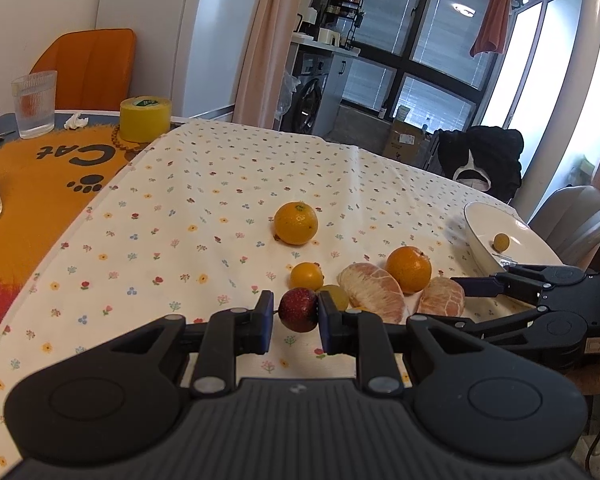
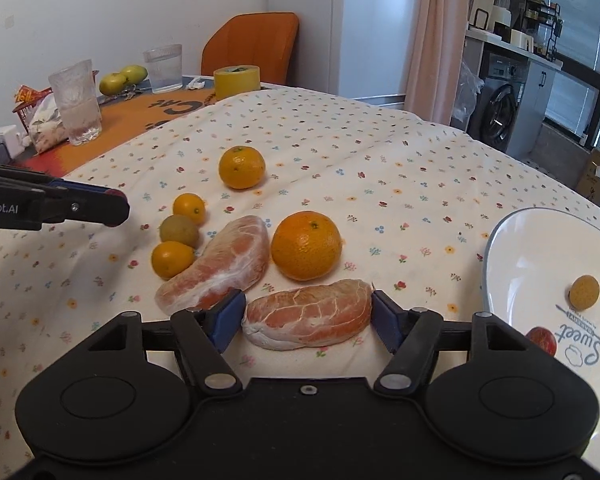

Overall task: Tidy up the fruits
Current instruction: 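Close the right tool on the peeled pomelo segment while the left tool holds the red plum, then carry the pomelo segment in the right tool while the left tool carries the red plum to the plate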

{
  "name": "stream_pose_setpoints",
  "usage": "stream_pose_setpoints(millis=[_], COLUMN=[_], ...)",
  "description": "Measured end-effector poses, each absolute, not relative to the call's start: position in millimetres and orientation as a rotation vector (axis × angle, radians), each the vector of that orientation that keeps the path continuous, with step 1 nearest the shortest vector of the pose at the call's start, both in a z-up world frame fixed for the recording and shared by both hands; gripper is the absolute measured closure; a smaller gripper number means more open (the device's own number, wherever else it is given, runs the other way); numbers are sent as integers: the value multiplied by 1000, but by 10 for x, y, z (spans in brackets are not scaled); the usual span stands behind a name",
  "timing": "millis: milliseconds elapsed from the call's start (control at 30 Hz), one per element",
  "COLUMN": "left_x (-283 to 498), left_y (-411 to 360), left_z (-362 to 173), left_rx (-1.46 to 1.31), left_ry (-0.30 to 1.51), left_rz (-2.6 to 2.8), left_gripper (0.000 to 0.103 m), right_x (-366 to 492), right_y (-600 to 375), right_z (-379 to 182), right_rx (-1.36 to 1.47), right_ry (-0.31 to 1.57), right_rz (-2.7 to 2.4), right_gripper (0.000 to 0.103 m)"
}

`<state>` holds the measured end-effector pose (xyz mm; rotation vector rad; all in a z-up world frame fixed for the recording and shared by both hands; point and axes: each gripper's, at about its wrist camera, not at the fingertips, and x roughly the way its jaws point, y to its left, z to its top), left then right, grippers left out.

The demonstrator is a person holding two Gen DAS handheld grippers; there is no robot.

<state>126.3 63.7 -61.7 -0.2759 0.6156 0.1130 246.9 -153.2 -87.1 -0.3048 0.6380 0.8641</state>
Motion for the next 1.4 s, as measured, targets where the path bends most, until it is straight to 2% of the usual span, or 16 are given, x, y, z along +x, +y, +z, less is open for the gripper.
stream_pose_setpoints(millis=[600,1400], left_x=[1412,1821], left_y=[254,-317], left_z=[-337,-214], left_rx=[-208,-153], left_ry=[557,536], left_rz=[35,-93], left_gripper=[82,82], right_x=[2406,2607], right_y=[-2003,-2736], right_z=[-546,-441], right_rx=[-239,-165], right_ry=[543,493], right_rz=[778,589], right_gripper=[38,38])
